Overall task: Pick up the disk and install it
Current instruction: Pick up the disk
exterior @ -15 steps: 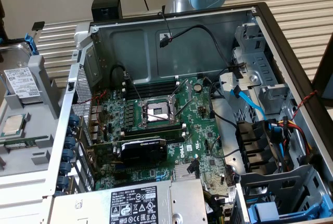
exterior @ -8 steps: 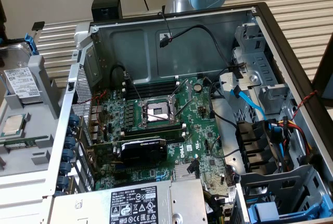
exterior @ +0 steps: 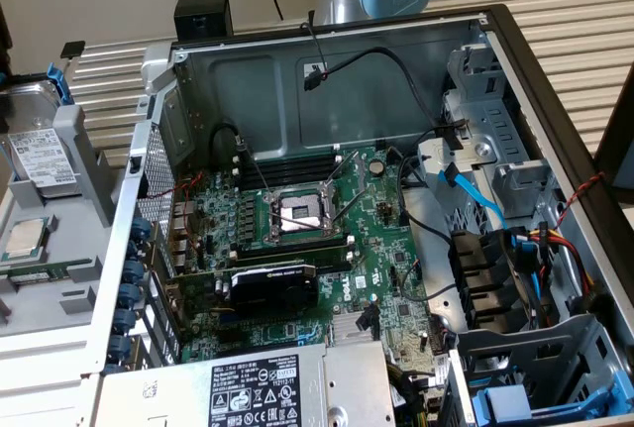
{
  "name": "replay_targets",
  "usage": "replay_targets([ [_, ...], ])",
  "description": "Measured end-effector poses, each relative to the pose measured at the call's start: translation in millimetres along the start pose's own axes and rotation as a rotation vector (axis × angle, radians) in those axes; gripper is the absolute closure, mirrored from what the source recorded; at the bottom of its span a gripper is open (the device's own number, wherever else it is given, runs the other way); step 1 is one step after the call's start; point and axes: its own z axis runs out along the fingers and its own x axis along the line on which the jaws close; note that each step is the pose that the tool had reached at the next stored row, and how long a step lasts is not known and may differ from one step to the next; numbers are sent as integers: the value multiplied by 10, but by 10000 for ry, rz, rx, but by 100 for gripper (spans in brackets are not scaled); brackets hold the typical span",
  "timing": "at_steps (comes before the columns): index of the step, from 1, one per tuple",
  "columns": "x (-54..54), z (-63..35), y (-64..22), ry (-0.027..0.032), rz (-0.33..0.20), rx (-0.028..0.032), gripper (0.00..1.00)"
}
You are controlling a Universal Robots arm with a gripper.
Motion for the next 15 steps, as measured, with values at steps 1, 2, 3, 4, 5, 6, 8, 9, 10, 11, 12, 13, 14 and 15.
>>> replay_targets([
  [1, 0, 0, 0, -36, 0, 1, 40],
  [2, 0, 1, 0, -68, 3, 2, 40],
  [3, 0, 3, 0, -101, 10, 5, 40],
  [4, 0, 4, 0, -127, 28, 6, 40],
  [5, 0, 6, 0, -144, 55, 7, 40],
  [6, 0, 7, 0, -152, 78, 8, 40],
  [8, 0, 9, 0, -154, 112, 8, 40],
  [9, 0, 9, 0, -155, 135, 8, 40],
  [10, 0, 9, 0, -156, 164, 8, 40],
  [11, 0, 10, 0, -157, 194, 9, 40],
  [12, 0, 10, 0, -158, 226, 10, 40],
  [13, 0, 10, 0, -159, 247, 10, 40],
  [14, 1, 11, 0, -159, 250, 10, 40],
  [15, 1, 11, 0, -159, 250, 11, 40],
])
